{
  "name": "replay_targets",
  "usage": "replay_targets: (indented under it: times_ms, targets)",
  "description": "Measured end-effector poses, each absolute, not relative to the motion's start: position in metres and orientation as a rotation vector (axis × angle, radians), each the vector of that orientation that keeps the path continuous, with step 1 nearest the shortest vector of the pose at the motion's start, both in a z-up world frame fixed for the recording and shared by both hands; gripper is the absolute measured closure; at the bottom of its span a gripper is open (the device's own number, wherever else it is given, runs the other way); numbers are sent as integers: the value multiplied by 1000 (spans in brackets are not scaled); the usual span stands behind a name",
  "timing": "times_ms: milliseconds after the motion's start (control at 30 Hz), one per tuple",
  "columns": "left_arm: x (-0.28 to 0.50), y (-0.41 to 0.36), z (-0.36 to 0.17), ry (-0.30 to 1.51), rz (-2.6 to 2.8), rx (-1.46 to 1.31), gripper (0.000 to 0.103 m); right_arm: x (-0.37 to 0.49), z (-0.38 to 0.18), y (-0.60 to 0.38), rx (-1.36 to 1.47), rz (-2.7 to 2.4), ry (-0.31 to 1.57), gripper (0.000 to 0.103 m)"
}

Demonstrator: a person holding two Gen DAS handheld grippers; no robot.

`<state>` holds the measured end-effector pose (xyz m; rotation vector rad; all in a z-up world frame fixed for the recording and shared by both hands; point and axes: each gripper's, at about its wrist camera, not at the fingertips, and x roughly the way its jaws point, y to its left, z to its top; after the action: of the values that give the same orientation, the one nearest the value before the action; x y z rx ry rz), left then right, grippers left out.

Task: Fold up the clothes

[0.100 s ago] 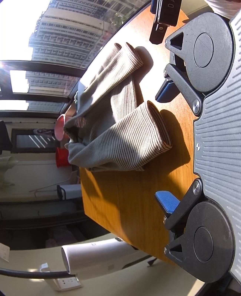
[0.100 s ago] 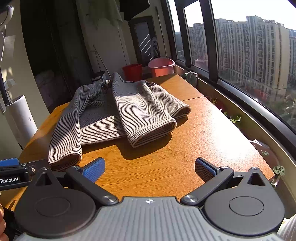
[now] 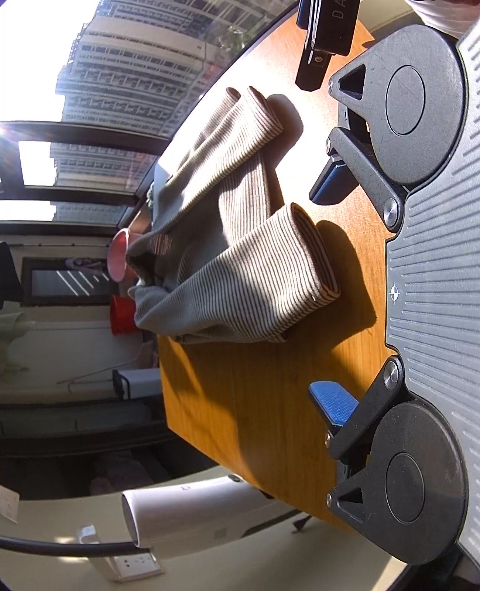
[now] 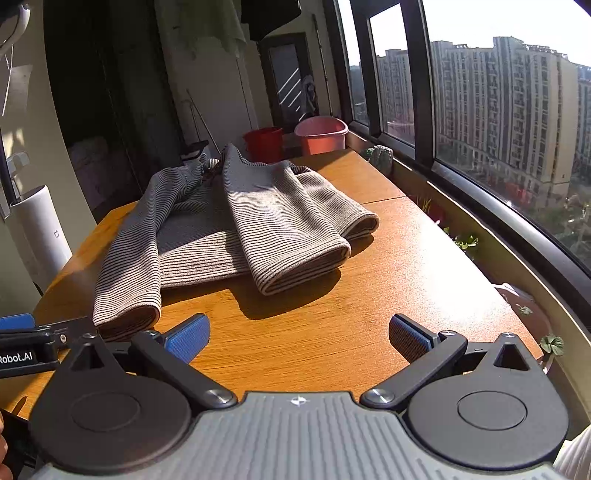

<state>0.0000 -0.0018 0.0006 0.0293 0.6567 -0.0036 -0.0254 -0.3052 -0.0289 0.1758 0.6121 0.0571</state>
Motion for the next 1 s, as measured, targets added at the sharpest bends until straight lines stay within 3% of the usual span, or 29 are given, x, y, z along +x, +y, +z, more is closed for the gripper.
replay_targets:
  times_ms: [1000]
  targets:
    - [-2,3,-5,700,19,-9,0,-24,-32,-299,164,78,660,0]
